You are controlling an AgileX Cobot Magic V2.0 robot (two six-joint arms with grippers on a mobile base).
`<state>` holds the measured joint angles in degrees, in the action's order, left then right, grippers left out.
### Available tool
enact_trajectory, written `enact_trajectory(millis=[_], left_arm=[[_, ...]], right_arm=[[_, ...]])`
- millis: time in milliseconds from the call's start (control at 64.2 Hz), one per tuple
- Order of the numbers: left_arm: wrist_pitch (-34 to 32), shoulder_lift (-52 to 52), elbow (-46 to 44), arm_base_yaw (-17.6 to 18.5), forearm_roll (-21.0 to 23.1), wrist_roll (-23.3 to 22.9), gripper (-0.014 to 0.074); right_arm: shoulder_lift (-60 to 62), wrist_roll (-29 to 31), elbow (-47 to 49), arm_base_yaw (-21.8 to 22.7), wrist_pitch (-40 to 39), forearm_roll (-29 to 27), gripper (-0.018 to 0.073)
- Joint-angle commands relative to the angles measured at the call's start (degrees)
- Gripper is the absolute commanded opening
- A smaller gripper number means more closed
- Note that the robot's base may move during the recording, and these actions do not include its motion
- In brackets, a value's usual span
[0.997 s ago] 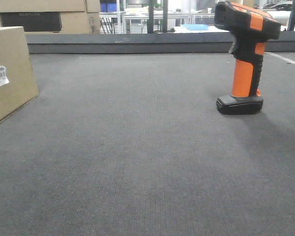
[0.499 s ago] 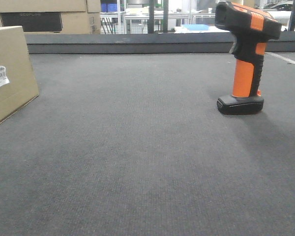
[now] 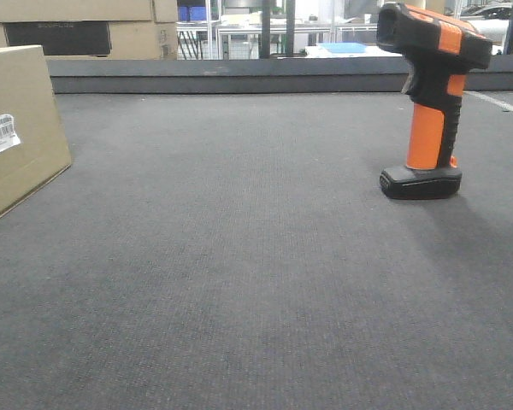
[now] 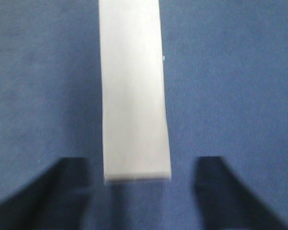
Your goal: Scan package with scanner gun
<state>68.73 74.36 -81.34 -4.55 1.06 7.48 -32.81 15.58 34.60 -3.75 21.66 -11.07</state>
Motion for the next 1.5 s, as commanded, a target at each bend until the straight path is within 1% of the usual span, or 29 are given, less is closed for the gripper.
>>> enact_trajectory(millis=[0,78,156,280,327,436,545,701,779,841,1480], left_arm=[[-5.4,-6.5,5.9,0.3,-0.2,-0.3,0.0168],[-12.7,-13.7,12.6,0.3,-0.2,-0.3,0.0015],[-19.8,-19.5,18.8,0.3,-0.2,-0.3,-0.0105],[-29.2,-28.8,28.9,0.3,-0.3,-0.3,-0.0111],[-34.4,-32.3,32.9,0.3,-0.3,-0.3,-0.0111],[-42.9,-40.8,41.5,0.3,-0.3,-0.3,-0.0111],[-49.4,-47.8,48.5,0.3,-0.3,-0.3,-0.0111],[-56.8,-53.3,55.6,0.3,-0.3,-0.3,-0.0111],[-58.2,-54.2,57.7,0.3,-0.3,-0.3,-0.0111],[-57.7,-54.5,58.3,0.3,-0.3,-0.3,-0.0111],[-58.0,-54.5,58.5,0.3,-0.3,-0.3,-0.0111]], right_arm=[[2.2,-0.1,-2.1,0.4,-0.7,0.7,-0.0154],[4.9,-0.8,-4.6,0.4,-1.5,0.5,-0.0154],[7.1,-2.2,-6.9,0.4,-3.2,0.4,-0.0154],[10.5,-2.2,-10.2,0.4,-4.5,-0.2,-0.0154],[11.5,-2.2,-10.8,0.4,-4.6,-0.4,-0.0154],[13.7,-2.2,-12.3,0.4,-5.5,-0.5,-0.0154],[14.2,-2.2,-12.7,0.4,-6.1,-0.6,-0.0154],[14.2,-2.2,-12.7,0.4,-8.5,-0.6,-0.0154],[14.2,-2.2,-12.7,0.4,-9.1,-0.6,-0.0154],[14.2,-2.2,-12.7,0.4,-9.1,-0.6,-0.0154],[14.2,-2.2,-12.7,0.4,-9.1,-0.6,-0.0154]])
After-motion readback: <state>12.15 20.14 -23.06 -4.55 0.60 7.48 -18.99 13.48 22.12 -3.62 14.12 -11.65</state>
